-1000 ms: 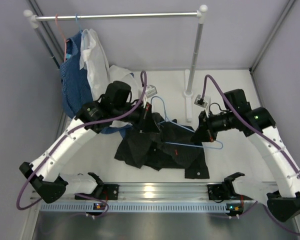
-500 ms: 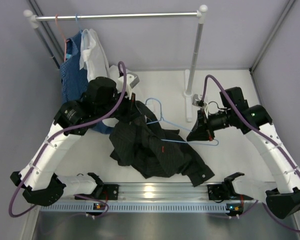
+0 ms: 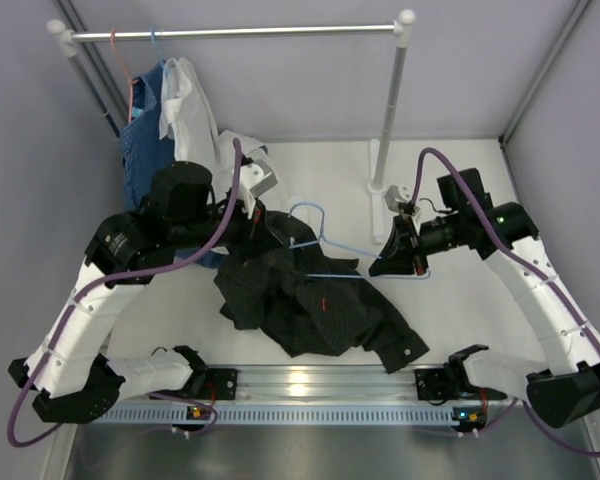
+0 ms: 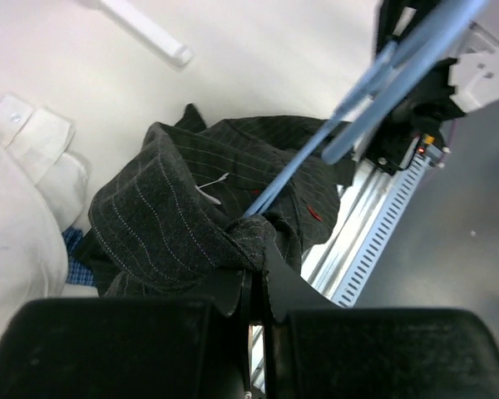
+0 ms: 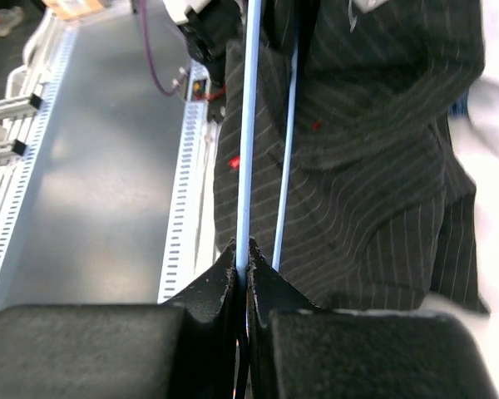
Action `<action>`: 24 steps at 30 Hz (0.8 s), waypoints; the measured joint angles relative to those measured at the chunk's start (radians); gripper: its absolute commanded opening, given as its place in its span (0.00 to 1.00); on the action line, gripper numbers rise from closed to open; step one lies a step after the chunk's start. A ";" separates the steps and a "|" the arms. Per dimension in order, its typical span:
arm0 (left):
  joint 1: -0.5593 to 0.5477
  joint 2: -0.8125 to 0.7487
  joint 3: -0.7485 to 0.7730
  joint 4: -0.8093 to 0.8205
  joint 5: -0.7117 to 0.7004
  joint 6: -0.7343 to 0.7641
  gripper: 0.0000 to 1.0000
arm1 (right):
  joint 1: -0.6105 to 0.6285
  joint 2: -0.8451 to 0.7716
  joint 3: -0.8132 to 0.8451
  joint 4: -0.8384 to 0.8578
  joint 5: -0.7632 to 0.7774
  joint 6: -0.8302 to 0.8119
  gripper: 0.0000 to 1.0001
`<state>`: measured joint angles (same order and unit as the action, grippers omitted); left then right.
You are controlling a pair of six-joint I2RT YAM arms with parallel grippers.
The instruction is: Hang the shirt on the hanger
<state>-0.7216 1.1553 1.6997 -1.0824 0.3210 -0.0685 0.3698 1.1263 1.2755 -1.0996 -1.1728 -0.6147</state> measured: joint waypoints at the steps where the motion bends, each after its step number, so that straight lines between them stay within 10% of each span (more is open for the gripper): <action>1: 0.000 -0.011 0.000 0.000 0.024 0.009 0.00 | 0.000 0.017 0.013 0.001 -0.027 -0.014 0.00; 14: 0.002 0.179 0.168 0.003 0.503 0.017 0.00 | 0.053 0.127 0.153 0.040 -0.099 -0.081 0.00; 24: -0.017 0.238 0.186 0.008 0.555 -0.009 0.00 | 0.055 -0.138 -0.189 0.638 0.032 0.405 0.00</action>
<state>-0.7387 1.3937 1.8854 -1.0740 0.8764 -0.0772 0.4244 0.9882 1.0866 -0.4618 -1.1404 -0.2096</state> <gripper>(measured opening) 0.034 0.004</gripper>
